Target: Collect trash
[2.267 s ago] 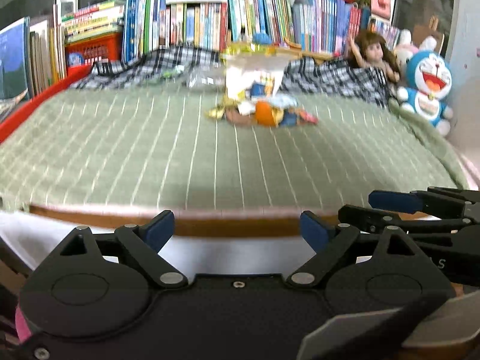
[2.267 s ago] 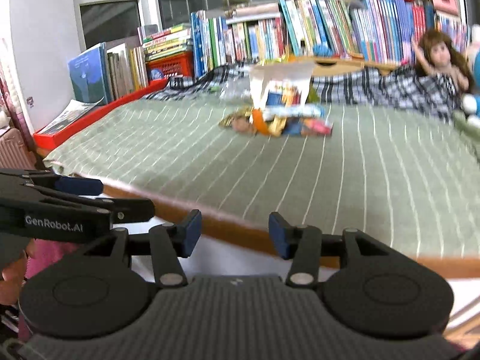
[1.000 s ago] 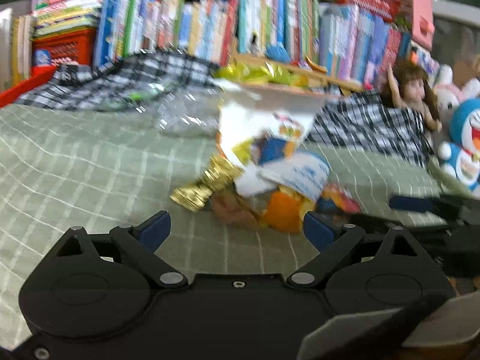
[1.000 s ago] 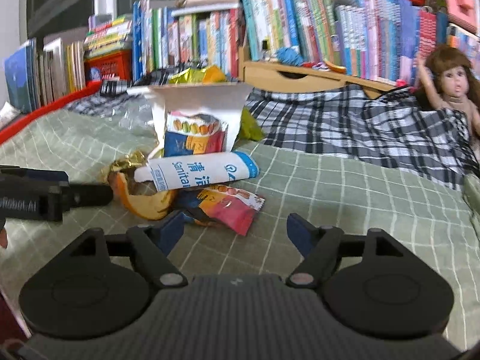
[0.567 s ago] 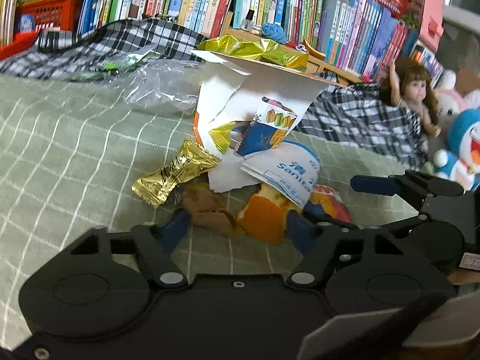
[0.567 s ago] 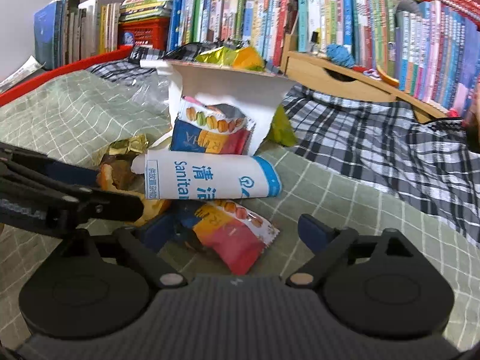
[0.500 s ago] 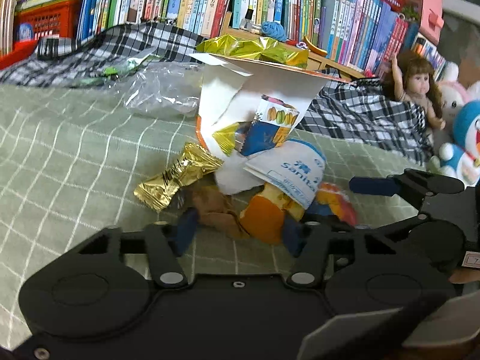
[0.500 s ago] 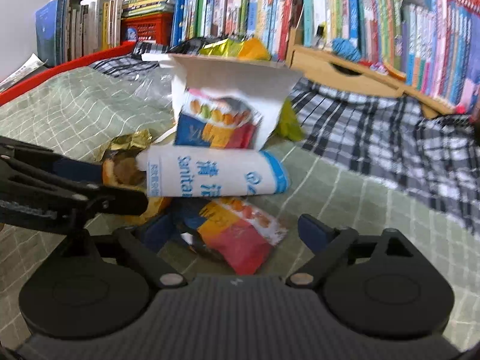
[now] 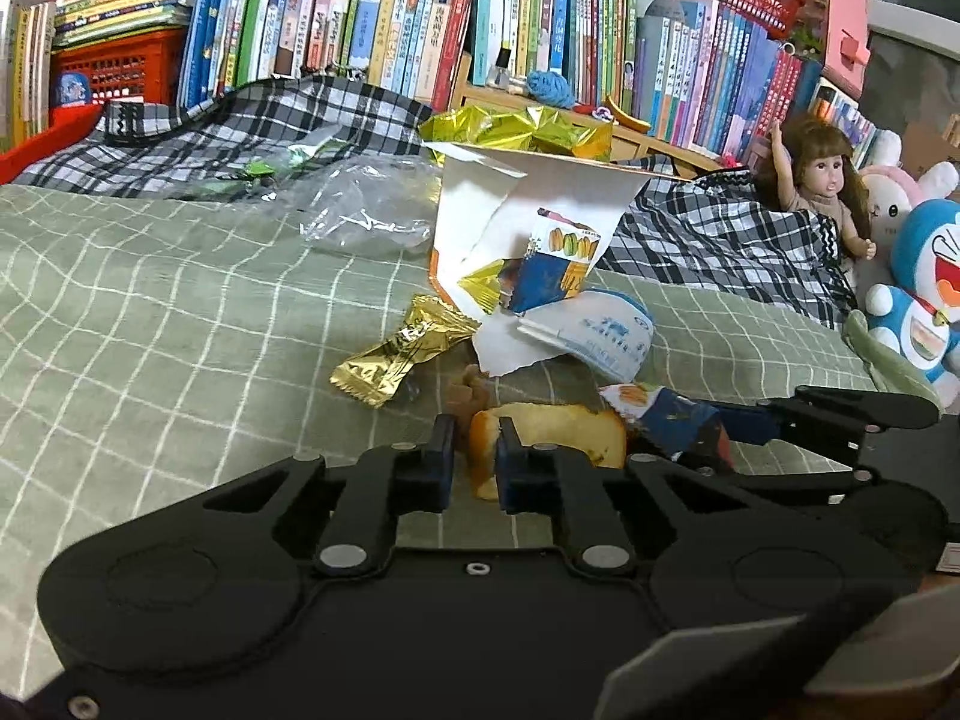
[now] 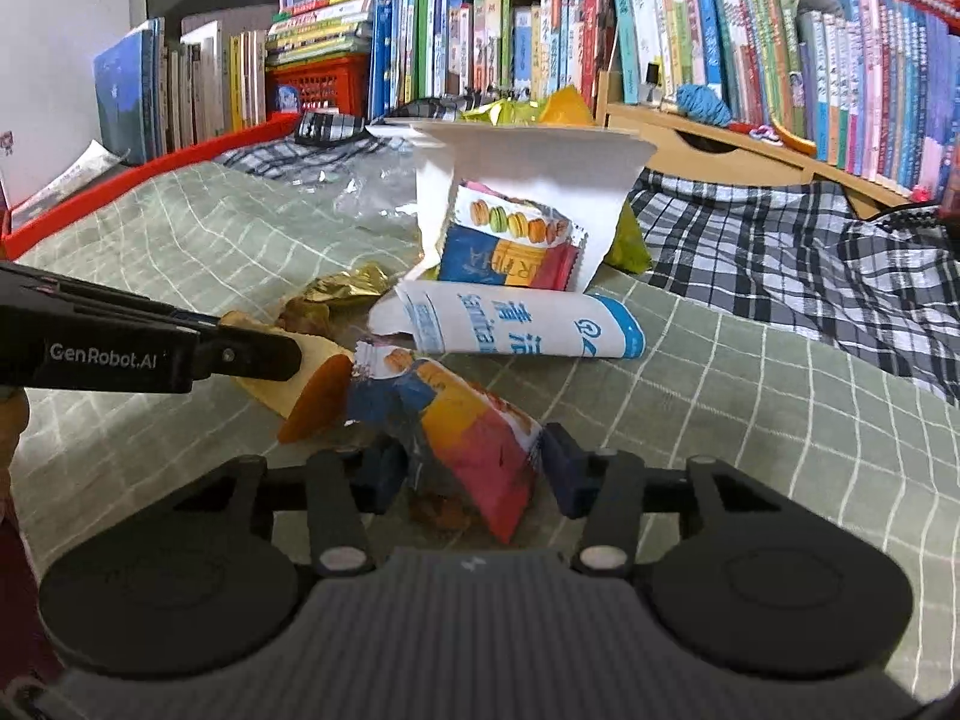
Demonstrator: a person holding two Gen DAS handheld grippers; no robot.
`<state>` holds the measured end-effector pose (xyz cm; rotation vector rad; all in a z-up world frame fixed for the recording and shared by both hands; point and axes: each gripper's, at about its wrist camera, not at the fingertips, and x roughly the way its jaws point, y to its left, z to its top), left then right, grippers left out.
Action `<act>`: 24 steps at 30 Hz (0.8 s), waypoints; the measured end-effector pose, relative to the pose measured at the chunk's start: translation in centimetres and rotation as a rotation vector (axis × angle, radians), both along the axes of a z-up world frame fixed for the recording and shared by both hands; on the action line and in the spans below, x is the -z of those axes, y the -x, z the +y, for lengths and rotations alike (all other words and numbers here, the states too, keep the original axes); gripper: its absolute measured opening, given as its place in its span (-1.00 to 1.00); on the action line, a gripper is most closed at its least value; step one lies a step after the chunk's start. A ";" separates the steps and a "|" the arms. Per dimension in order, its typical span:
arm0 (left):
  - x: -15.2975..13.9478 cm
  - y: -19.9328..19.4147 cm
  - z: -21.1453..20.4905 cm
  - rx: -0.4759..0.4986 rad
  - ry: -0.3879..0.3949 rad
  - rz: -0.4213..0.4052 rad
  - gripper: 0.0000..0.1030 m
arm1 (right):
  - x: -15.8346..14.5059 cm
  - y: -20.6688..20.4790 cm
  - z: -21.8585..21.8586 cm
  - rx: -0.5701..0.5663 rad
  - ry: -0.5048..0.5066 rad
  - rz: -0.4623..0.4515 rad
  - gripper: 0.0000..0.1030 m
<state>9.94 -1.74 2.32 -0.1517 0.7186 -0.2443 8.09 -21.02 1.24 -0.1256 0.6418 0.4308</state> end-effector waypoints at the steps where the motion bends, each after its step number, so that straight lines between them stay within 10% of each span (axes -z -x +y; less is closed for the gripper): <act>1: -0.2 0.4 0.1 -0.004 -0.003 -0.006 -0.76 | -0.2 0.4 0.0 0.005 -0.004 -0.005 0.01; 7: -0.6 2.8 0.7 0.007 -0.022 -0.015 -0.69 | -0.9 2.2 -0.3 0.061 -0.003 -0.012 0.00; 11: -0.4 4.5 1.1 0.009 -0.035 -0.014 -0.10 | -1.0 3.3 -0.5 0.094 0.003 -0.019 0.01; 24: 0.1 7.4 -2.4 0.121 -0.236 -0.191 0.57 | -1.5 4.2 -2.4 0.194 -0.020 -0.020 0.01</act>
